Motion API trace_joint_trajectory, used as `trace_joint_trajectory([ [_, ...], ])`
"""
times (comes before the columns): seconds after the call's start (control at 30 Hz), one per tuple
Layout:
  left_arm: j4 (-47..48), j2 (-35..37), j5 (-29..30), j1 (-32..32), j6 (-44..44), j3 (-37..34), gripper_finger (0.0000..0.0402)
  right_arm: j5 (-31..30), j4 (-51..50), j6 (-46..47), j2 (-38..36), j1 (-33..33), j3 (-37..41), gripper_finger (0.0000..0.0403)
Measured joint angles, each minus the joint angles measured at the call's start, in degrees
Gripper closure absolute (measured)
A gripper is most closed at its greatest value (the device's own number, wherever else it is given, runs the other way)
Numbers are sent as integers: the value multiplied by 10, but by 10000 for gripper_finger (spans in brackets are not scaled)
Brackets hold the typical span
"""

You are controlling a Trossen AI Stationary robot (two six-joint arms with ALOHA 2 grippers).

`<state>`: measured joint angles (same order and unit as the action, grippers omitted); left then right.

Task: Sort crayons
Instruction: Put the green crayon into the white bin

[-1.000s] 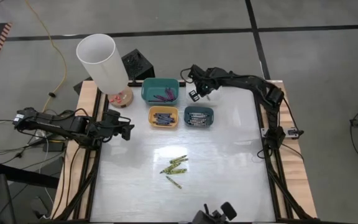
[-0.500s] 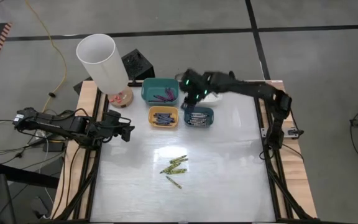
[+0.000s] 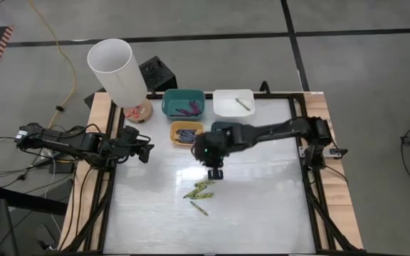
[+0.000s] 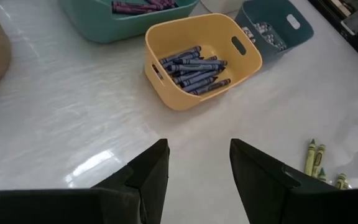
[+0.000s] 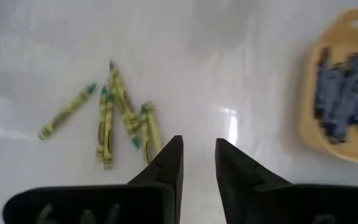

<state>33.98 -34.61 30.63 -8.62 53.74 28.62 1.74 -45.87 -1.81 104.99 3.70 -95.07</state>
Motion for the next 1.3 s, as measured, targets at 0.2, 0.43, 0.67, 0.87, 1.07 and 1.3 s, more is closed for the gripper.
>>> trace_joint_trajectory([
  [0.2, 1, 0, 0, 0, 0, 0, 242, -17, 11, -29, 44, 31, 1, 315],
  [0.43, 6, -4, -4, 0, -1, 0, 242, -18, 28, -64, 89, 34, 0, 315],
  [0.67, 12, -11, -6, 0, 0, 0, 242, -1, 19, -88, 126, 37, 0, 315],
  [0.87, 16, -15, -9, 0, 5, 0, 242, 4, 7, -91, 149, 42, 0, 315],
  [1.07, 15, -20, -9, 0, 5, 0, 242, 14, 19, -92, 176, 44, 0, 315],
  [1.3, 15, -21, -9, 0, 5, 0, 242, 14, 19, -82, 195, 46, -3, 318],
])
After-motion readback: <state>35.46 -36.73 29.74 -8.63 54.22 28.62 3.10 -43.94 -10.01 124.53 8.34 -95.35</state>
